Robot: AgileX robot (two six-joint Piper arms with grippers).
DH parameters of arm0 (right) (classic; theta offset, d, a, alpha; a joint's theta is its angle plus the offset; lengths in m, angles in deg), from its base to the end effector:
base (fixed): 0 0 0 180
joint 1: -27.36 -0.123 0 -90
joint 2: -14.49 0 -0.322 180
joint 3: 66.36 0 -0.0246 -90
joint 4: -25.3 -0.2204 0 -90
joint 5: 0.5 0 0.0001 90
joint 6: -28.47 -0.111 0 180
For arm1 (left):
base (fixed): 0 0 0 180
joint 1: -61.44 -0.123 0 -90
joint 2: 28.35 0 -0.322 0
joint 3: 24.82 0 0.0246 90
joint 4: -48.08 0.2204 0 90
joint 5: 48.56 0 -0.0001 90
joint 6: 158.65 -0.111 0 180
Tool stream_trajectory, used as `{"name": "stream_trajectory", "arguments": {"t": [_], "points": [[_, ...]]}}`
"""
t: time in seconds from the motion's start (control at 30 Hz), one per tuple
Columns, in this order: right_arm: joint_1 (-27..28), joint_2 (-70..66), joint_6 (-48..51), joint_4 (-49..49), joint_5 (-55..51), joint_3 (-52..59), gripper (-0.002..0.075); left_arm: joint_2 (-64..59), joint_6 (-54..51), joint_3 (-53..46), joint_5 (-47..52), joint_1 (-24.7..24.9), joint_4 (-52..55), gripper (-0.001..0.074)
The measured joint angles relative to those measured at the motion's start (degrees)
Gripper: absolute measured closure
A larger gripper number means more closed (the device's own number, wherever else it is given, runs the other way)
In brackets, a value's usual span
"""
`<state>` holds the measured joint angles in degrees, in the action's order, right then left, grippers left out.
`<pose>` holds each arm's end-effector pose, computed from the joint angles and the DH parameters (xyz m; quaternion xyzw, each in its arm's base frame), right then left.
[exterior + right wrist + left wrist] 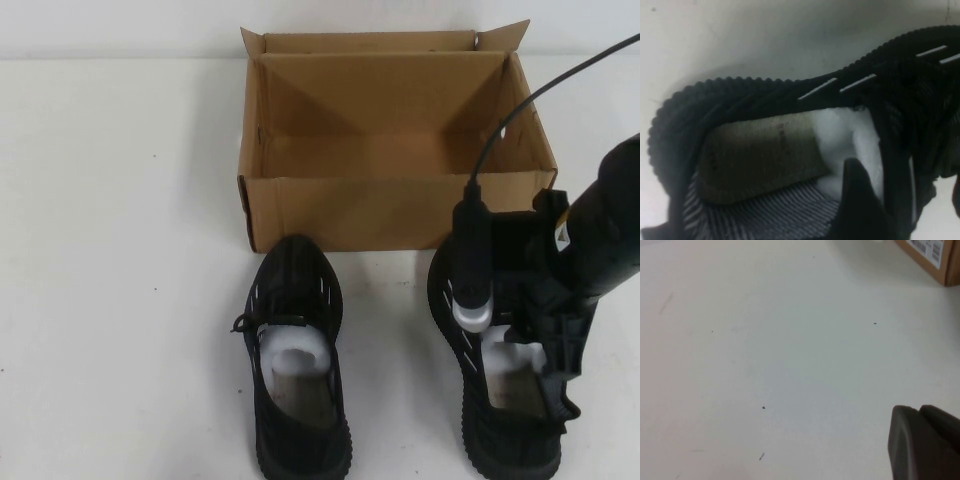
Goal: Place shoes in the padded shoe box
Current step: Pick up the shoe from the table
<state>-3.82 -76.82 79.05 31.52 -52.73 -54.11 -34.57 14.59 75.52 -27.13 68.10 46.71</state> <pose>0.2384 0.1332 0.3164 -0.6567 0.7228 -0.0835 0.1982 0.0038 -0.0014 0.1651 0.0878 0.8006 -0.0096 0.5926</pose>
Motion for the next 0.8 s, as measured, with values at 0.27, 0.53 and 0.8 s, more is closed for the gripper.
{"name": "stream_trajectory", "arguments": {"t": [0.27, 0.53, 0.8], "points": [[0.0, -0.7, 0.0, 0.7, 0.2, 0.0, 0.0511, 0.0, 0.0, 0.0, 0.0, 0.0, 0.0, 0.0739], [0.0, -0.9, 0.0, 0.1, 0.2, 0.0, 0.0586, 0.0, 0.0, 0.0, 0.0, 0.0, 0.0, 0.0739], [0.0, -1.8, -0.8, -0.1, -0.5, 0.0, 0.0598, 0.0, 0.0, 0.0, 0.0, 0.0, 0.0, 0.0739]]}}
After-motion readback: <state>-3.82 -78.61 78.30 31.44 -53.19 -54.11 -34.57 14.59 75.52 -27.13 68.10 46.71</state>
